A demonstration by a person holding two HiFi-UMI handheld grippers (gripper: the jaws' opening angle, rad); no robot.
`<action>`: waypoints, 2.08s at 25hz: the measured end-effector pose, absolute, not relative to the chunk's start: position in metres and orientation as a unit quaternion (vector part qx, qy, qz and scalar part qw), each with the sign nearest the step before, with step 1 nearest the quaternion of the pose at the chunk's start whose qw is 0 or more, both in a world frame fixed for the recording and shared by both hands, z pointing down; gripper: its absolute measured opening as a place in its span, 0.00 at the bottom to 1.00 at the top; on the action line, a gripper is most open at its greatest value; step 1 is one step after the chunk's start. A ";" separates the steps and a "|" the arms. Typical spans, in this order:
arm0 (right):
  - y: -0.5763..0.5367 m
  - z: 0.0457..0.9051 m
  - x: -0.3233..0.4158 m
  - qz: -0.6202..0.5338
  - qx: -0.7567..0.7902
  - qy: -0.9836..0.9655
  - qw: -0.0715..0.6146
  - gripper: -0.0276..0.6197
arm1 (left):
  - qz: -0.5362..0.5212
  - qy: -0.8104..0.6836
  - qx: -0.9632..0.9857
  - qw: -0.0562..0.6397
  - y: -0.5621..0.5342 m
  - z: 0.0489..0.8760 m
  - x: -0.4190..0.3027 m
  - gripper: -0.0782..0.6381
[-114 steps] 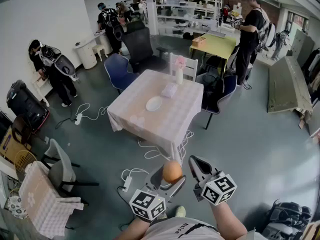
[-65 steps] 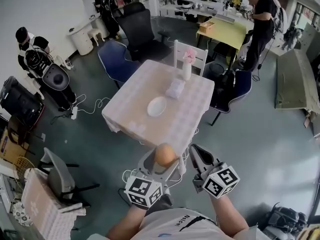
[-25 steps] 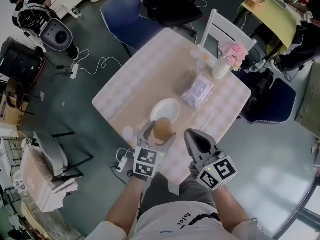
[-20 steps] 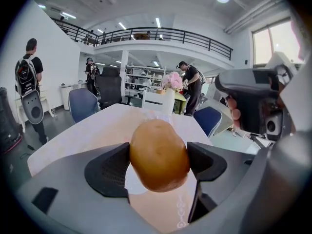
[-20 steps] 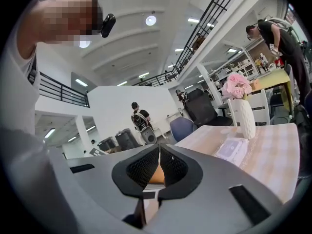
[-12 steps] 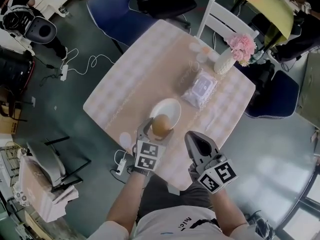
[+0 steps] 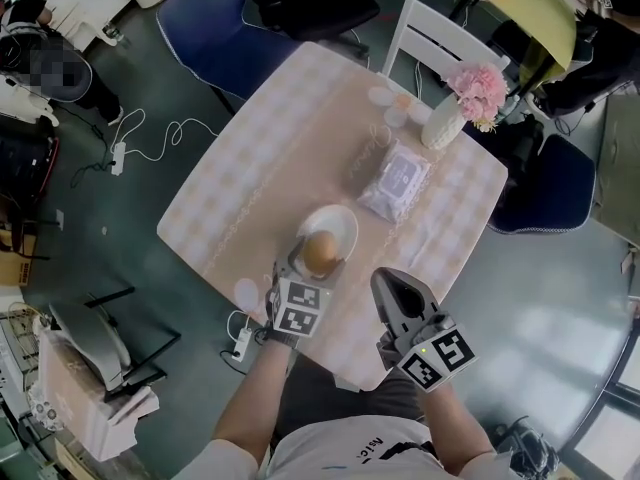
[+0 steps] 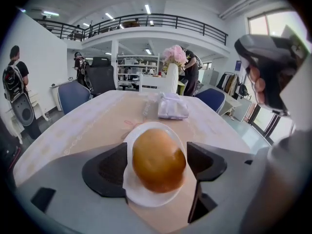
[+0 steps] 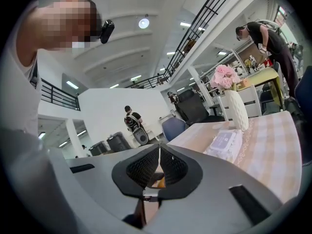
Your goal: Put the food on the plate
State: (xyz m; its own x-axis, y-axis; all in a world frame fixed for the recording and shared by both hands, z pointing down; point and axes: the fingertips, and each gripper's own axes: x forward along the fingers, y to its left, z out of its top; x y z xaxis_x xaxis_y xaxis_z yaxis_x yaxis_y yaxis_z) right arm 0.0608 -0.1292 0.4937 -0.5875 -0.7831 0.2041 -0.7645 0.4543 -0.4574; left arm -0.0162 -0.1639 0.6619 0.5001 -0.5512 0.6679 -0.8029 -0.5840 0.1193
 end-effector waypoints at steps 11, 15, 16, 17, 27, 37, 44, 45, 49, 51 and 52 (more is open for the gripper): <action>-0.135 0.496 0.057 -0.259 -0.452 0.854 0.013 0.07 | 0.286 -0.399 0.844 0.215 -0.167 0.658 -0.013 0.62; -0.137 0.491 0.052 -0.260 -0.448 0.855 0.006 0.07 | 0.279 -0.398 0.847 0.214 -0.159 0.641 -0.010 0.62; -0.137 0.489 0.051 -0.260 -0.447 0.856 0.005 0.07 | 0.276 -0.398 0.849 0.213 -0.157 0.634 -0.009 0.62; -0.137 0.486 0.050 -0.260 -0.446 0.857 0.003 0.07 | 0.271 -0.397 0.851 0.212 -0.154 0.627 -0.008 0.62; -0.127 0.446 0.048 -0.242 -0.446 0.862 -0.010 0.07 | 0.203 -0.412 0.864 0.207 -0.129 0.535 -0.009 0.52; -0.111 0.404 0.051 -0.220 -0.440 0.870 -0.003 0.07 | 0.122 -0.444 0.869 0.183 -0.103 0.445 -0.008 0.26; -0.101 0.375 0.056 -0.203 -0.438 0.876 0.007 0.07 | 0.073 -0.438 0.880 0.166 -0.087 0.393 0.004 0.17; -0.099 0.372 0.056 -0.201 -0.438 0.876 0.007 0.07 | 0.066 -0.436 0.883 0.163 -0.084 0.386 0.005 0.15; -0.095 0.354 0.061 -0.178 -0.439 0.880 0.009 0.07 | 0.032 -0.420 0.893 0.161 -0.075 0.365 0.015 0.12; -0.094 0.346 0.064 -0.167 -0.439 0.883 0.010 0.07 | 0.018 -0.413 0.896 0.163 -0.073 0.356 0.021 0.12; -0.094 0.342 0.065 -0.162 -0.439 0.884 0.011 0.07 | 0.013 -0.411 0.897 0.164 -0.071 0.352 0.023 0.12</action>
State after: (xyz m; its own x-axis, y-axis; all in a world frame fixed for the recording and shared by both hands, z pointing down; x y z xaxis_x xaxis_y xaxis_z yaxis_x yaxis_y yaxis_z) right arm 0.0648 -0.0936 0.3419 -0.6147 -0.7792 0.1225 -0.7720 0.5625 -0.2960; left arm 0.0226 -0.0712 0.3520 0.6617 -0.7330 0.1577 -0.7414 -0.6082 0.2835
